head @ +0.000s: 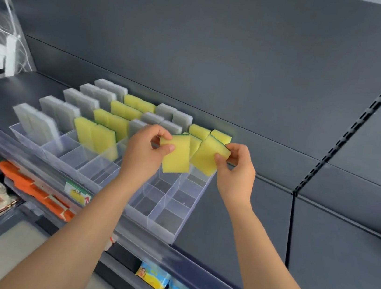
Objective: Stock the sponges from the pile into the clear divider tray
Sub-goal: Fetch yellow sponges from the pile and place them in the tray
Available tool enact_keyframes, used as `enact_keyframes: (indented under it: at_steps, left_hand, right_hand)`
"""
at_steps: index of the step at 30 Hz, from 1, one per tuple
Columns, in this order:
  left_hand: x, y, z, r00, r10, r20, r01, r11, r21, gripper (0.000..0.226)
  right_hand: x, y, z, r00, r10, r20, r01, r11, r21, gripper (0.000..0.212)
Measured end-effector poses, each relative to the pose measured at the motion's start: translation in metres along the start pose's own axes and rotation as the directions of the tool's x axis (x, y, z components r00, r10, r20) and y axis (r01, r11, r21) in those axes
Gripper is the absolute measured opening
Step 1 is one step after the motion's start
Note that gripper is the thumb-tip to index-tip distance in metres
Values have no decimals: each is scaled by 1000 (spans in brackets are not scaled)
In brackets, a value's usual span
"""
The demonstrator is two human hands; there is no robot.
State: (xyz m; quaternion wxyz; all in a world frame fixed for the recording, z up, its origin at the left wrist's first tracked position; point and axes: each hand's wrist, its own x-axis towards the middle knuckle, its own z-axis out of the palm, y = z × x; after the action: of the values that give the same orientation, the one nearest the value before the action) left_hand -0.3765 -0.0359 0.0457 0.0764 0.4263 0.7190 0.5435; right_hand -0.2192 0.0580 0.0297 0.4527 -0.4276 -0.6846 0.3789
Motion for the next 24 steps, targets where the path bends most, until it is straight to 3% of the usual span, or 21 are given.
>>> enact_keyframes:
  at_steps: [9, 16, 24]
  left_hand:
    - [31, -17, 8, 984, 149, 99, -159, 982, 101, 14]
    - [49, -27, 7, 942, 228, 246, -268, 953, 142, 27]
    - [62, -29, 8, 883, 225, 412, -341, 911, 232, 28]
  right_hand:
    - [3, 23, 24, 997, 81, 11, -78, 983, -165, 19]
    - [-2, 31, 40, 999, 32, 16, -22, 910, -414, 23]
    - [-4, 37, 46, 998, 55, 3, -45, 848, -528, 23]
